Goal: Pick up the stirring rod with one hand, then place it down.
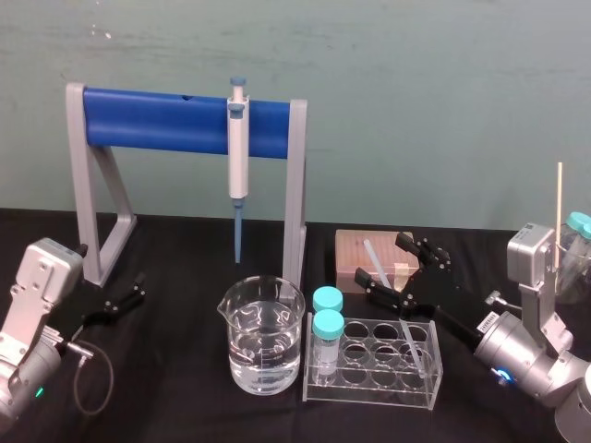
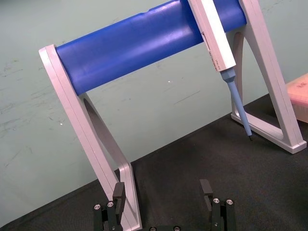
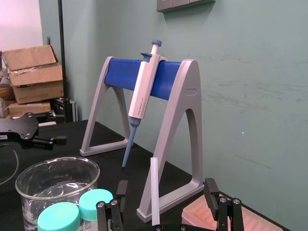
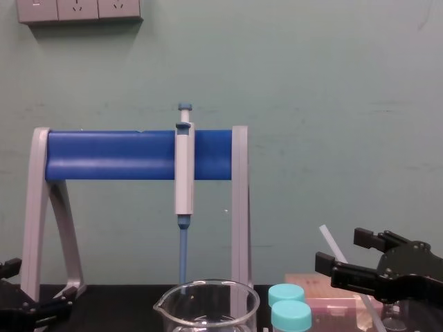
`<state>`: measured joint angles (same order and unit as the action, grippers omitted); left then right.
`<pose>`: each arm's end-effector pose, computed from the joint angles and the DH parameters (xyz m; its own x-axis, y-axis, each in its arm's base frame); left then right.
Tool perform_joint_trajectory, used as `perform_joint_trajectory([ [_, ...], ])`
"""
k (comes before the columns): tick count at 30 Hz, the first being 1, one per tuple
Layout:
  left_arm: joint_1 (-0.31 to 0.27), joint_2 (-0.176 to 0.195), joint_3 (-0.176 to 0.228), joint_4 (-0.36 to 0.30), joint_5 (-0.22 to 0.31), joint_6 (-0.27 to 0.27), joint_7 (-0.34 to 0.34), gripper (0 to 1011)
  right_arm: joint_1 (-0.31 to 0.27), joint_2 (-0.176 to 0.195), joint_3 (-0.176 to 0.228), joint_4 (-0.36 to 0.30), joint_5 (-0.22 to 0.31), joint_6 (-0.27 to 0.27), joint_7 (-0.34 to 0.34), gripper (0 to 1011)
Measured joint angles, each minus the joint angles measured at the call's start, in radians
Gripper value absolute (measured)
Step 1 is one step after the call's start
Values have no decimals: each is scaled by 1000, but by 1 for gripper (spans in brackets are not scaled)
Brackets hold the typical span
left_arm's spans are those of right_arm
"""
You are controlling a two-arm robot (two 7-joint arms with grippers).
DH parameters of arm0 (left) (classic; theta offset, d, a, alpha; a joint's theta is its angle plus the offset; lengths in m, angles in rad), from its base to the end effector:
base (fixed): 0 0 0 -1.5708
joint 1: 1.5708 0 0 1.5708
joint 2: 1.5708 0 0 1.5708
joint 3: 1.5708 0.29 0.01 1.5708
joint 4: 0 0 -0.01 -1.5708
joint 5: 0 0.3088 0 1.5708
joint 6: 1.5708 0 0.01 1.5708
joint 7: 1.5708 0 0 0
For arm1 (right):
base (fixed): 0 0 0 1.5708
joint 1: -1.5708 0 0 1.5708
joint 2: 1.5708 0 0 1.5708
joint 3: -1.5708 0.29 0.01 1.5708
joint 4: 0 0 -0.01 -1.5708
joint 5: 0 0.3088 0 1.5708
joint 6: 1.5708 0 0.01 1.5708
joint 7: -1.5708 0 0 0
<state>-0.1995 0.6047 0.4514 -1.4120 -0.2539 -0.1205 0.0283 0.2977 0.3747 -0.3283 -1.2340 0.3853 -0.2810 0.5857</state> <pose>0.3581 0.0827 -0.3023 0.2923 0.8803 0.3738 -0.9553 0.2873 0.0703 0.3995 -0.0557 -0.3066 0.6813 -0.7209 0.1268 0.7166 0.6922 0.0853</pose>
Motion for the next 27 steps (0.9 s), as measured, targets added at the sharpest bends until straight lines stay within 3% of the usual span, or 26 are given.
perform_joint_trajectory([
  [7,0,0,0,0,0,0,0,1001,-19,0,10,-35,-29,-27,-43,1003],
  [11,0,0,0,0,0,0,0,1000,-46,-5,31,-80,-89,-96,-104,1003],
  [16,0,0,0,0,0,0,0,1001,-80,-16,67,-131,-135,-131,-171,1003],
  [21,0,0,0,0,0,0,0,1000,-106,-28,103,-168,-157,-108,-231,1003],
  [27,0,0,0,0,0,0,0,1001,-131,-44,155,-195,-173,-7,-310,1003],
])
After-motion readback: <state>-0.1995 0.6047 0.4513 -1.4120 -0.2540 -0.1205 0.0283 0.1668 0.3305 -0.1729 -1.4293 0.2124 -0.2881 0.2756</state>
